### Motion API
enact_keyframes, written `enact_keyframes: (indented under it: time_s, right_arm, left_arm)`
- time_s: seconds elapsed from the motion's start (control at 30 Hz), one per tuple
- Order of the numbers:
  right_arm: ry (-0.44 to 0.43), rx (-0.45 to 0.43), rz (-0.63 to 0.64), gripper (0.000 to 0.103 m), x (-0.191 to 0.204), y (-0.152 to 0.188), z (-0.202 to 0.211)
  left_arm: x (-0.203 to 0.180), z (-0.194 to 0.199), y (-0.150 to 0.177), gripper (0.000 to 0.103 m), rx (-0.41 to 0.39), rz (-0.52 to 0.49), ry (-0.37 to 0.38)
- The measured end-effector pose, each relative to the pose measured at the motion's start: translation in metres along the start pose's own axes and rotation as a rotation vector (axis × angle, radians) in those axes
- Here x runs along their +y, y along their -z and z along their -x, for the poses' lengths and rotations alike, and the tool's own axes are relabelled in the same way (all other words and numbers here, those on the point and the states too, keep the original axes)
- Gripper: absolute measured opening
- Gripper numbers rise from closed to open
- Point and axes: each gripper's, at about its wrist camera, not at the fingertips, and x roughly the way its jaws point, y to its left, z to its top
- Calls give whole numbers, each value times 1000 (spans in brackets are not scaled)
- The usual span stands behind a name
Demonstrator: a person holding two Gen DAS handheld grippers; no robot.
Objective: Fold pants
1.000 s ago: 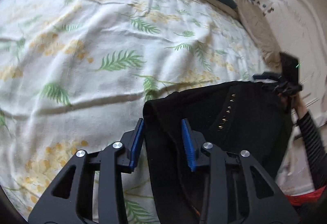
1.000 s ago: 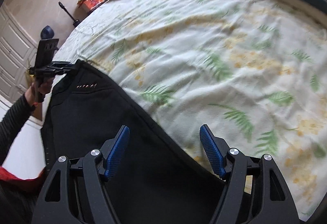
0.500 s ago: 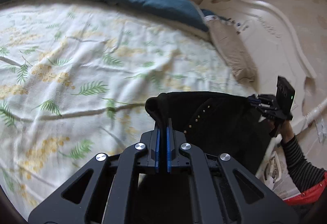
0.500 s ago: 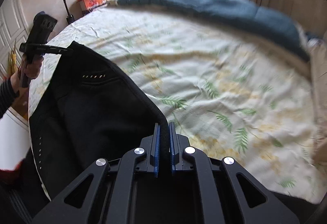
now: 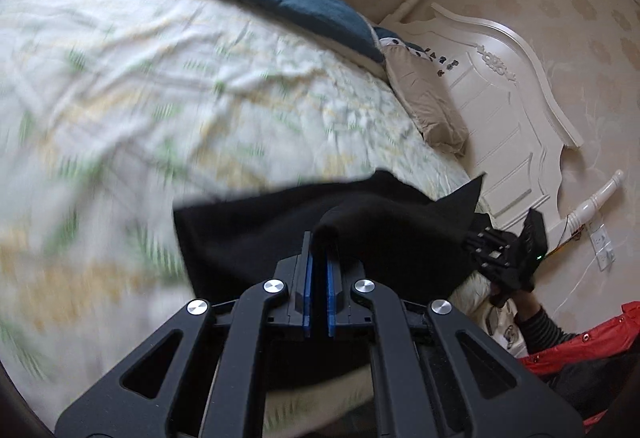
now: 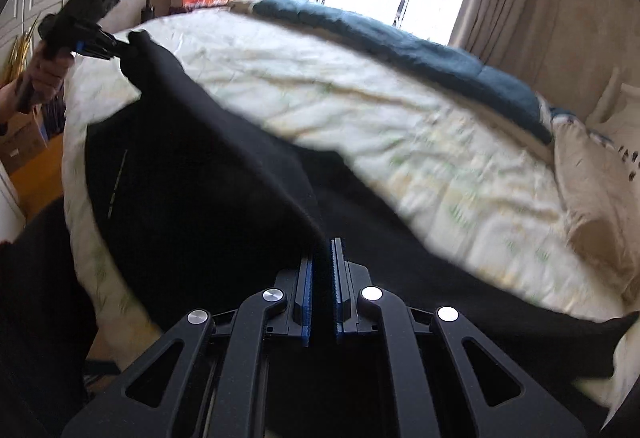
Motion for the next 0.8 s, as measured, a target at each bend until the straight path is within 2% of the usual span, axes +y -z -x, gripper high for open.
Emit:
enact_keyframes:
  time_s: [0.17,0.27,0.33,0.4,0.53,0.67,0.73,0.8]
  right_arm:
    - [26,32,18,11,21,26,-17]
    - [33,22,-36,17,17,26,-13]
    - [13,21,-81,37,15,28,-6]
    - [-18,16,-155,48,9,33,2]
    - [-161,-9,-392,50,-9,45,17]
    - [-312,-45,-590,55,-13,53,18]
    - [-378,-48,-658,55,-9,55,12]
    - [-429,-46,-717,55,-5,58,6]
  left_arm:
    - [7,-8,45,10,31,26,-61]
    - [14,-6,63,26,33,50,-139]
    - [21,6,78,41,6,100,-136]
    - [29,15,88,43,-15,151,-139]
    - [26,32,114,43,-67,279,-95]
    - [-4,29,124,44,-136,304,-49]
    - [-16,20,124,49,-173,323,-27]
    - [-19,11,123,49,-191,337,-25]
